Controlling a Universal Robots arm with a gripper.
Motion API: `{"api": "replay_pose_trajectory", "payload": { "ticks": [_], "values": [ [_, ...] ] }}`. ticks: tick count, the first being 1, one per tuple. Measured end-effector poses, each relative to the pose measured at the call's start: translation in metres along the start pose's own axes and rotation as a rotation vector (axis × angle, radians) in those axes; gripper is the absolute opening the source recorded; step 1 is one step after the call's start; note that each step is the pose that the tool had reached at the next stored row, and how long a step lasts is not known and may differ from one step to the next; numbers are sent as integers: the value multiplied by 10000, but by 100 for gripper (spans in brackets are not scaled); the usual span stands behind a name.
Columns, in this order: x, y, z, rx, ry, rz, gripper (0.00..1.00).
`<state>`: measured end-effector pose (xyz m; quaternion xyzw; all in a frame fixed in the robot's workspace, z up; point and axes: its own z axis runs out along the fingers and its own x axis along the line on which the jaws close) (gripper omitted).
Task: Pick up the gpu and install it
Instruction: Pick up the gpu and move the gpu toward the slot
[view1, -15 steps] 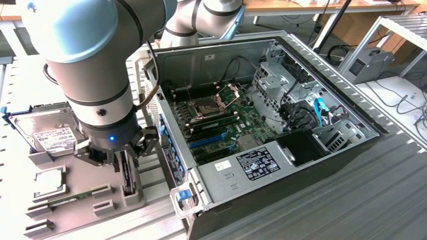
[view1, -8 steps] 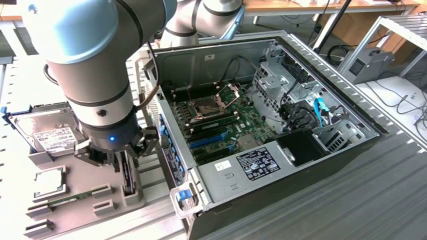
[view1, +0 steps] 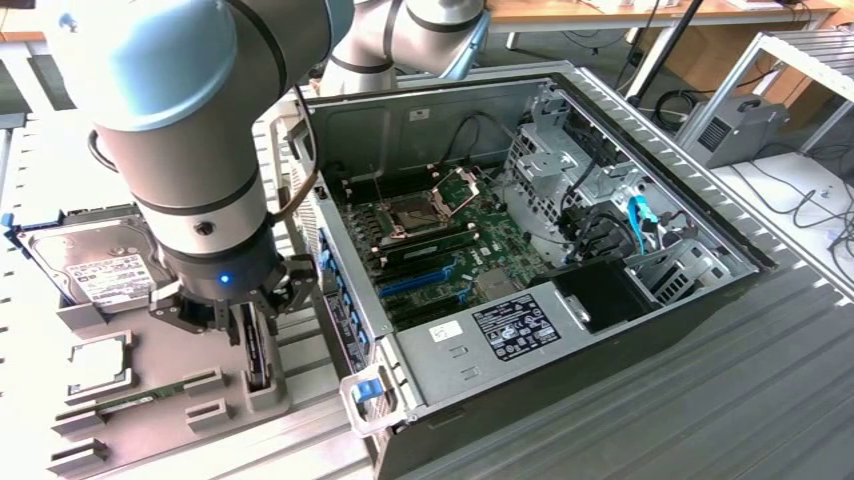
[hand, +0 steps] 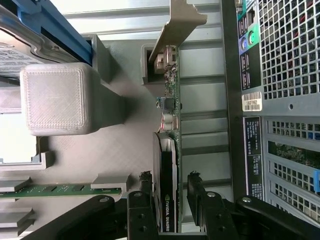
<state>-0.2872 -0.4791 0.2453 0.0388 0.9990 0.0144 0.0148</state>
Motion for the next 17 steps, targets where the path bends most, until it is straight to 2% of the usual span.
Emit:
{"api": "replay_pose_trajectory", "payload": {
  "ticks": [4,8,9,10,13,14,15,17],
  "values": [
    [0,3,8,-1,-1,0,42],
    [5,53,13,1,0,0,42],
    [8,85,16,0,0,0,42],
    [24,174,26,0,0,0,42],
    [56,263,62,-2,0,0,42],
    [56,263,62,-1,1,0,41],
    [56,263,62,-1,1,0,29],
    [56,263,62,-1,1,0,29]
  ]
}}
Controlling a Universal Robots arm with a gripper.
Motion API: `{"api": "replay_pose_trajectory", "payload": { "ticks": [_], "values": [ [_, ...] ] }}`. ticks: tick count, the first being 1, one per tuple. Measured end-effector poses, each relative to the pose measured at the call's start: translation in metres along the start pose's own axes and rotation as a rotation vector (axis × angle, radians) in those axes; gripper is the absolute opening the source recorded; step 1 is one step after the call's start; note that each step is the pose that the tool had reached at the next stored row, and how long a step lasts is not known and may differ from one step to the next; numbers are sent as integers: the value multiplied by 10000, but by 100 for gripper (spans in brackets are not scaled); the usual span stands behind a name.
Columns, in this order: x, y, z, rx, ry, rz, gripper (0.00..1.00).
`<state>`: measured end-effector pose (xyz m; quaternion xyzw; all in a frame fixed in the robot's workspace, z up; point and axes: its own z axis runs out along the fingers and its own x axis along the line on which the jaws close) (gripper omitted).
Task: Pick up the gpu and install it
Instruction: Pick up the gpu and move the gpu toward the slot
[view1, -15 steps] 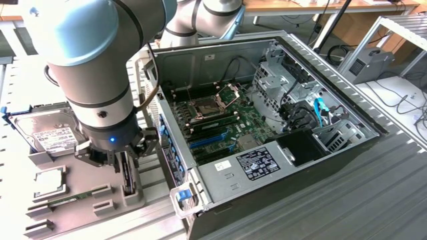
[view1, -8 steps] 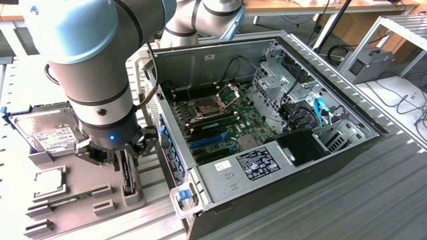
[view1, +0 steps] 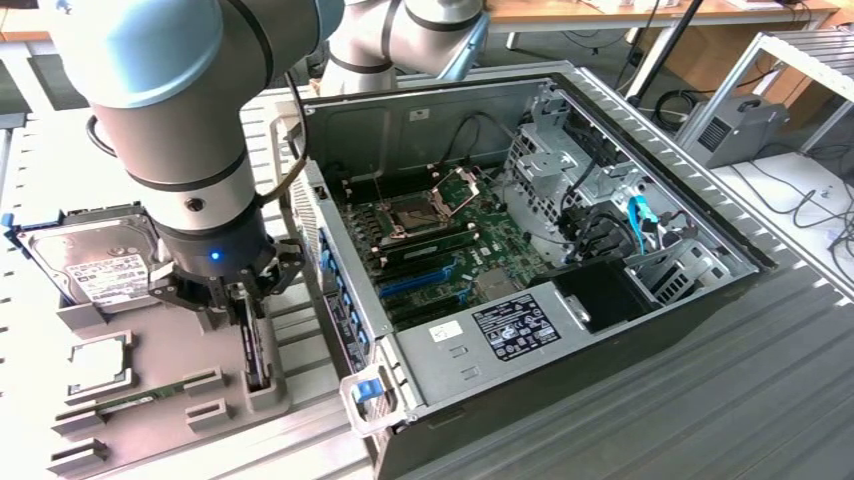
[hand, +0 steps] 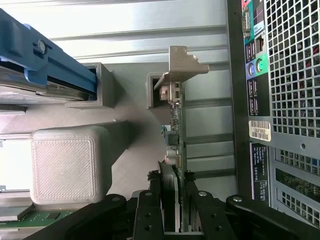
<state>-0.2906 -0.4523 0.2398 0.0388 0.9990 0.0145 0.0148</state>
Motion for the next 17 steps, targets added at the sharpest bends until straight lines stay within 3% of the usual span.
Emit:
{"api": "replay_pose_trajectory", "payload": {
  "ticks": [17],
  "values": [
    [-3,2,-81,0,0,0,29]
  ]
}}
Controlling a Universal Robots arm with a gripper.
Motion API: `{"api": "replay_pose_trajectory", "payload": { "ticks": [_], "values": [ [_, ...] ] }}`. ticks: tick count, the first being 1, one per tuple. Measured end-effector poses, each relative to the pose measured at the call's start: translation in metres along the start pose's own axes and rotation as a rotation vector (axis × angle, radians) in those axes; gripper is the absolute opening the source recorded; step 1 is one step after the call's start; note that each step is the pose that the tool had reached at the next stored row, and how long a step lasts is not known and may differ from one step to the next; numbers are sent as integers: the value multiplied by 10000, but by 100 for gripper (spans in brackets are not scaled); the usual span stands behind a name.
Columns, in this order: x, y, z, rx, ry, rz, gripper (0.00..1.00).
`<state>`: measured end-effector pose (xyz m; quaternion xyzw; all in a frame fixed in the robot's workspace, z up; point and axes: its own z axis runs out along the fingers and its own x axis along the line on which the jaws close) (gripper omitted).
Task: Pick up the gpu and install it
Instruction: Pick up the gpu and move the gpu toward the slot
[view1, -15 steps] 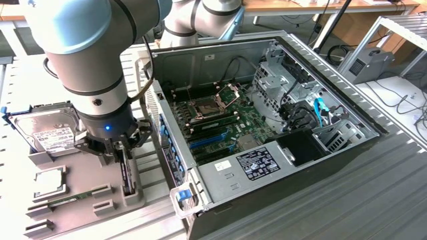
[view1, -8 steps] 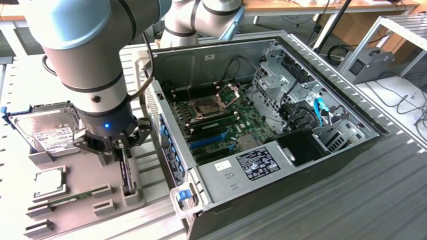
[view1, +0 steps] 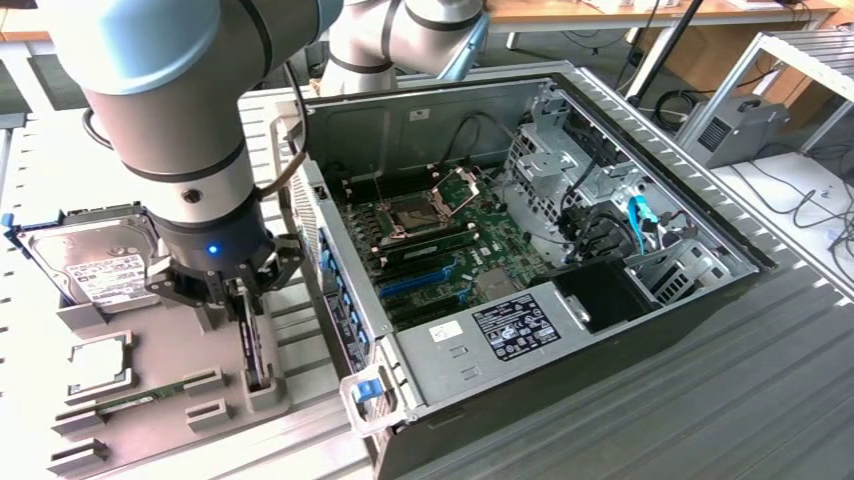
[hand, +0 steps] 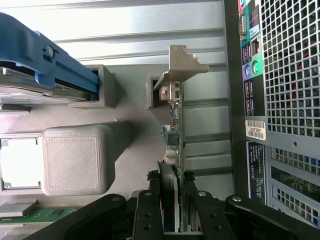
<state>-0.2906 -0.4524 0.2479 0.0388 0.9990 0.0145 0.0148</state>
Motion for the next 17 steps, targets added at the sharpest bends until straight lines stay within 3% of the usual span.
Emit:
{"api": "replay_pose_trajectory", "payload": {
  "ticks": [17],
  "values": [
    [-1,1,-41,-1,0,1,29]
  ]
}}
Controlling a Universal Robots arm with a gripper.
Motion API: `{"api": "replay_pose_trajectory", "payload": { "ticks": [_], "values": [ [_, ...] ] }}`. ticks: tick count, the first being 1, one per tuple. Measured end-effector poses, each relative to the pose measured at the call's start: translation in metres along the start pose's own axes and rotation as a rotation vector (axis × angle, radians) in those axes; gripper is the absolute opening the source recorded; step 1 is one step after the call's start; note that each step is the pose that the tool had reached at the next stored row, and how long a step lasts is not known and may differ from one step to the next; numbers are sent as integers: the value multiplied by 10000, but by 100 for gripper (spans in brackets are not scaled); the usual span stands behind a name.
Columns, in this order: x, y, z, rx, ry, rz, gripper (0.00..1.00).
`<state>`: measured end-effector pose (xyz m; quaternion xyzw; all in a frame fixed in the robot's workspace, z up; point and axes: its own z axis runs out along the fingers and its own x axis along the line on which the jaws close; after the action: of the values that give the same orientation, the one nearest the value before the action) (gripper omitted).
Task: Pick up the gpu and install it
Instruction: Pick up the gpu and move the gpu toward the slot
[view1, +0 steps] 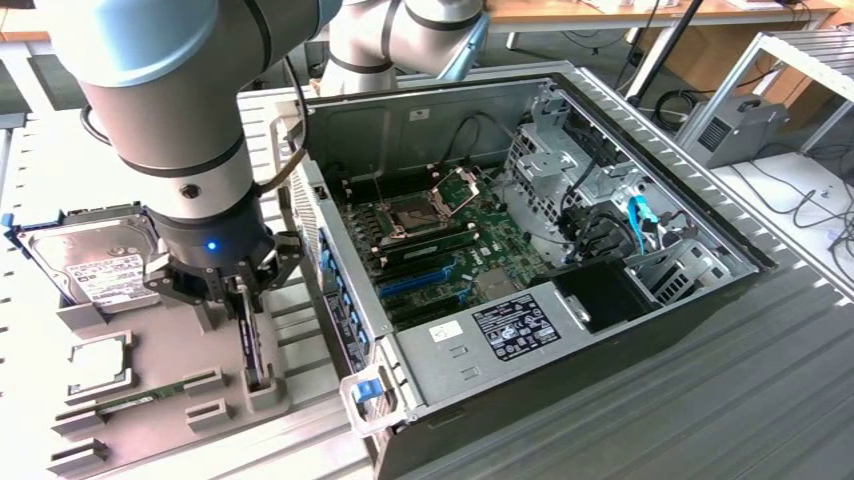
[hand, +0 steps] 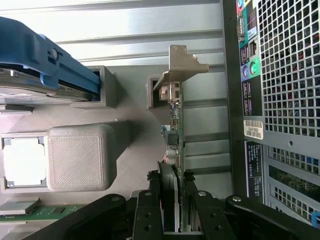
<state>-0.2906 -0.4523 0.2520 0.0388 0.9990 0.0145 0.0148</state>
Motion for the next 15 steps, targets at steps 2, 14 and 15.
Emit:
{"api": "replay_pose_trajectory", "payload": {
  "ticks": [2,14,15],
  "values": [
    [0,0,-5,0,0,0,29],
    [-1,1,-39,0,0,0,29],
    [-1,1,-43,0,0,0,29]
  ]
}}
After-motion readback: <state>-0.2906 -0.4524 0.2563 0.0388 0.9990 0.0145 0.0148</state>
